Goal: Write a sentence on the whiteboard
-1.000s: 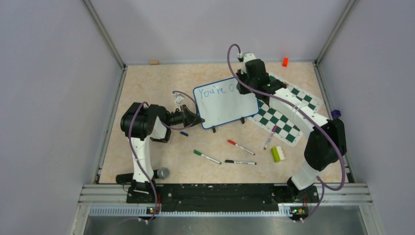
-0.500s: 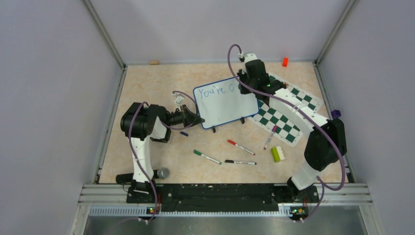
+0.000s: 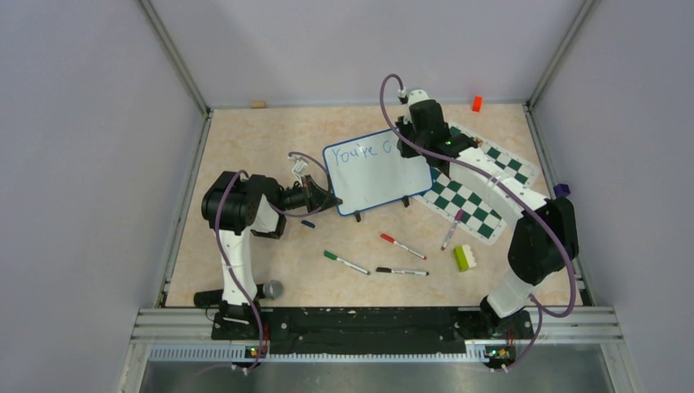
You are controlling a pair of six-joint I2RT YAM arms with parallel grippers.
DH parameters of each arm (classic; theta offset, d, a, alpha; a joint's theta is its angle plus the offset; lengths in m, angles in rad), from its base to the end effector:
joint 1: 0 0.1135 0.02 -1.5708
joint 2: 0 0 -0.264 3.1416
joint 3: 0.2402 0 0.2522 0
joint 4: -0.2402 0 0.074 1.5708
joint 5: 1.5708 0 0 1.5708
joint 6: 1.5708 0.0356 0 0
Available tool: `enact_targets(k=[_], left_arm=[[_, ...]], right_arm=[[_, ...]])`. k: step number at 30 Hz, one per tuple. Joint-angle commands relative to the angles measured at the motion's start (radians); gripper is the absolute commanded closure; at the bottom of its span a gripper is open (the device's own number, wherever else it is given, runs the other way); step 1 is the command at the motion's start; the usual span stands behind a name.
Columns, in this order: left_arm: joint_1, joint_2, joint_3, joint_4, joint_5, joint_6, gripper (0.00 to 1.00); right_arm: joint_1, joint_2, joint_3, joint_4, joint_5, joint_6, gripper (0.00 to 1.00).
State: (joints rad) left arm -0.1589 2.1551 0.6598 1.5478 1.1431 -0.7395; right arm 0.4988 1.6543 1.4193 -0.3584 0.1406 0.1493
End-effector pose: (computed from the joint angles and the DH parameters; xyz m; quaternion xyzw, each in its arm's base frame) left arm 0.3233 -0.0846 0.0986 0.2103 0.6670 -0.6003 0.3879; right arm 0.3403 0.1797 0.3168 -0.1207 0.8731 0.0903 0.4637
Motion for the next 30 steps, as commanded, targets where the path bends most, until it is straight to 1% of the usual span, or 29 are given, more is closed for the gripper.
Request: enact_targets(k=[1, 9, 15, 30], left_arm=[[-0.005, -0.028, -0.009, 0.072, 0.062, 0.017, 0.95], [-0.005, -0.030, -0.010, 0.072, 0.063, 0.017, 0.95], [-0.005, -0.032, -0.010, 0.072, 0.062, 0.016, 0.95], [-0.005, -0.029, -0.009, 0.072, 0.061, 0.016, 0.95]], right_arm=[[-0.009, 0.010, 0.023, 0.028, -0.045, -0.007, 1.00], [-0.009, 0.002, 0.000, -0.021, -0.062, -0.014, 1.00], [-0.009, 0.005, 0.005, -0.055, -0.018, -0.021, 1.00], [-0.009, 0.034, 0.067, -0.015, 0.055, -0.006, 1.00]])
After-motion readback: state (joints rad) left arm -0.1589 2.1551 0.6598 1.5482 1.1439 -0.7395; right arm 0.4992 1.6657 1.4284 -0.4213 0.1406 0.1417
